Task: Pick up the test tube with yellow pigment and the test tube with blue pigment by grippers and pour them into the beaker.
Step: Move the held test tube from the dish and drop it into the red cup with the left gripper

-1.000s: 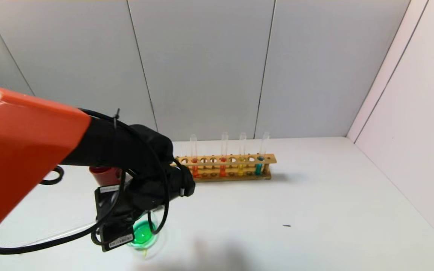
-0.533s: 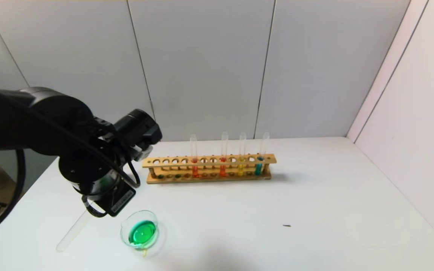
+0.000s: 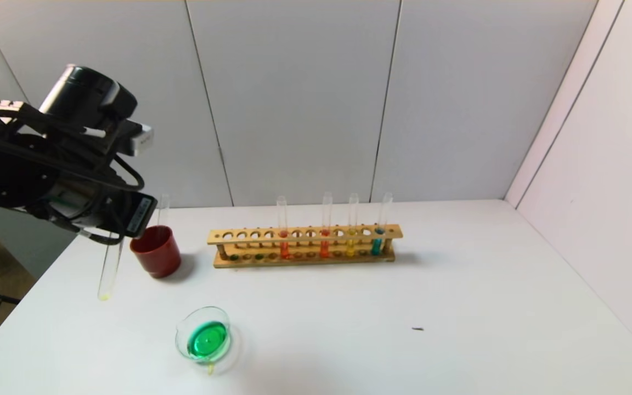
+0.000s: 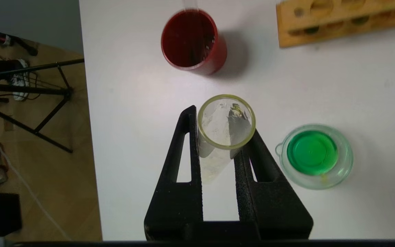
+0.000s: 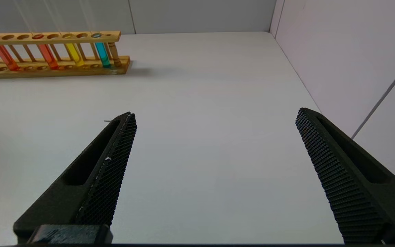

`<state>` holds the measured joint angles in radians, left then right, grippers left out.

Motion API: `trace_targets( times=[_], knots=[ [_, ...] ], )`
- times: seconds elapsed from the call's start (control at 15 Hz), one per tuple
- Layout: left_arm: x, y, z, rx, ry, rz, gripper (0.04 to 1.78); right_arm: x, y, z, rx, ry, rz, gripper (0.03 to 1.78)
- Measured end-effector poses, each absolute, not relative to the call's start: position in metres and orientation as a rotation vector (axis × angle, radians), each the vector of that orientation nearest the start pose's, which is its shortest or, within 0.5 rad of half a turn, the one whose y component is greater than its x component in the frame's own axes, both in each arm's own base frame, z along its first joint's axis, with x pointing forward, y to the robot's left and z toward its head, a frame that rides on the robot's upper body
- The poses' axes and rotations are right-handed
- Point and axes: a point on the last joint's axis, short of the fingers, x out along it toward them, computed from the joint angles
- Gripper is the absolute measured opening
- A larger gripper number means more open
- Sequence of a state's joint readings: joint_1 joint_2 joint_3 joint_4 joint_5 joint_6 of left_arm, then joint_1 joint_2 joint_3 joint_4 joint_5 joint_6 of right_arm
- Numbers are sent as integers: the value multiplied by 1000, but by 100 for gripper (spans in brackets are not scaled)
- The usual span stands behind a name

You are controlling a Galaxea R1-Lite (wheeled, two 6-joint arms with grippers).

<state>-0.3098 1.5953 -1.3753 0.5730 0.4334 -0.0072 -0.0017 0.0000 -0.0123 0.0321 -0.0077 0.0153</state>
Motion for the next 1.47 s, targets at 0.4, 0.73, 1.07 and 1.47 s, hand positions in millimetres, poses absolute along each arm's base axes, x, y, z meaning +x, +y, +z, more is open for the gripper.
trace_targets(
  times=[0.4,0.73,1.07,1.47],
  knots=[
    [295,-53,273,175,556,205,32,-24,0,75,15,20,-9,170],
    [334,-43,251,128,493,231,32,-24,0,75,15,20,-10,170],
    [353,-41,226,111,477,252,32,-24,0,75,15,20,-10,170],
    [359,-25,180,115,503,284,32,-24,0,76,15,20,-10,170]
  ],
)
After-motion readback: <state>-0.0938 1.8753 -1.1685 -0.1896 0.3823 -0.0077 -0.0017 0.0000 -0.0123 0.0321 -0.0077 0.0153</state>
